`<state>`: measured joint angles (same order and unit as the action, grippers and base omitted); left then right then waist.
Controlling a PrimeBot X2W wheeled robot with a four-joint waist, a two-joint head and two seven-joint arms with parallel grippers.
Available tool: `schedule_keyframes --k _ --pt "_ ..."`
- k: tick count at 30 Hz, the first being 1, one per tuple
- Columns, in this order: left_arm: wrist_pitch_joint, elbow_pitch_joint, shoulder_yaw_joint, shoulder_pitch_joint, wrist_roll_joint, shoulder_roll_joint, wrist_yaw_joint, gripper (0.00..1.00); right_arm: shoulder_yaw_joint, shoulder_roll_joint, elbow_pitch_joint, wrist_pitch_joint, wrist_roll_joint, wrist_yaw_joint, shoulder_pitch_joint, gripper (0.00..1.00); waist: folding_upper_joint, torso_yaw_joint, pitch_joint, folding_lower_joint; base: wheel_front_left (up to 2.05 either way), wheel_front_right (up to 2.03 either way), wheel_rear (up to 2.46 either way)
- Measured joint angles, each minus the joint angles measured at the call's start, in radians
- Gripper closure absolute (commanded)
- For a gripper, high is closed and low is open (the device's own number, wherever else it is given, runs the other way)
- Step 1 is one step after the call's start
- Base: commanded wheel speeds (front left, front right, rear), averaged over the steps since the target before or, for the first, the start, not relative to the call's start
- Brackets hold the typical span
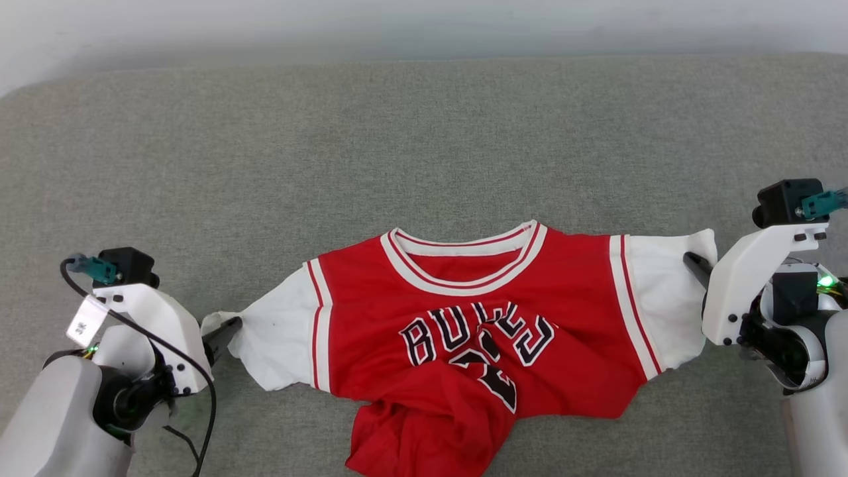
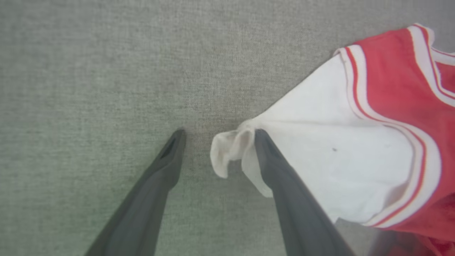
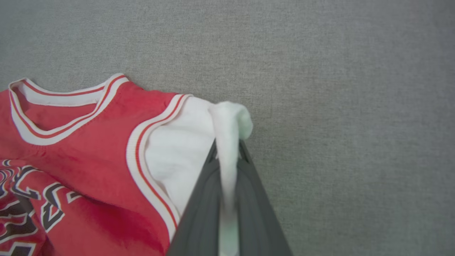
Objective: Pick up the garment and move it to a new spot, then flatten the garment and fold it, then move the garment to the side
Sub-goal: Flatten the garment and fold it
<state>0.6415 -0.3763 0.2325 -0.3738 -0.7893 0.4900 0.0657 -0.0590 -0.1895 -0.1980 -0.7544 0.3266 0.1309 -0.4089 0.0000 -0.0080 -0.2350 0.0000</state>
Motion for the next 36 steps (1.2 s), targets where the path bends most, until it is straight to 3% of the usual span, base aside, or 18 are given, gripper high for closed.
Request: schedule_keyframes --k 5,6,7,8,15,26,36 --pt "0.031 -0.068 0.035 -0.036 -0.004 -0.01 0.016 0.0 0.0 0.005 0.002 0.0 0.006 0.0 0.003 1.0 0.0 -0.008 -0.012 0.0 0.0 0.0 0.0" --pt "0.04 -0.079 0.046 -0.044 -0.002 -0.01 0.021 0.04 0.001 0.006 0.002 0.0 0.008 0.0 0.003 1.0 0.0 -0.009 -0.012 -0.0001 0.0 0.0 0.0" --pt "0.047 -0.09 0.054 -0.052 0.0 -0.011 0.024 0.62 0.003 0.007 0.0 0.0 0.008 0.0 0.003 1.0 0.0 -0.009 -0.012 -0.0001 0.0 0.0 0.0" --pt "0.05 -0.1 0.06 -0.057 0.0 -0.014 0.029 1.0 0.003 0.007 -0.002 0.0 0.009 0.0 0.003 1.0 0.0 -0.01 -0.011 -0.0001 0.0 0.0 0.0" --pt "0.024 -0.145 0.11 -0.083 0.023 -0.033 0.049 1.0 0.001 0.0 -0.016 0.019 0.023 0.0 0.003 1.0 0.0 -0.002 0.013 0.0 0.0 0.0 0.0" --pt "-0.198 -0.174 0.116 -0.16 0.13 -0.027 0.031 1.0 0.014 -0.055 -0.034 0.148 0.017 0.0 -0.007 1.0 0.0 0.009 0.108 0.0 0.0 0.0 0.0" --pt "-0.372 -0.192 0.083 -0.368 0.193 -0.027 0.0 1.0 0.029 -0.095 -0.099 0.23 -0.018 0.0 -0.196 1.0 0.0 0.003 0.137 0.0 0.0 0.0 0.0"
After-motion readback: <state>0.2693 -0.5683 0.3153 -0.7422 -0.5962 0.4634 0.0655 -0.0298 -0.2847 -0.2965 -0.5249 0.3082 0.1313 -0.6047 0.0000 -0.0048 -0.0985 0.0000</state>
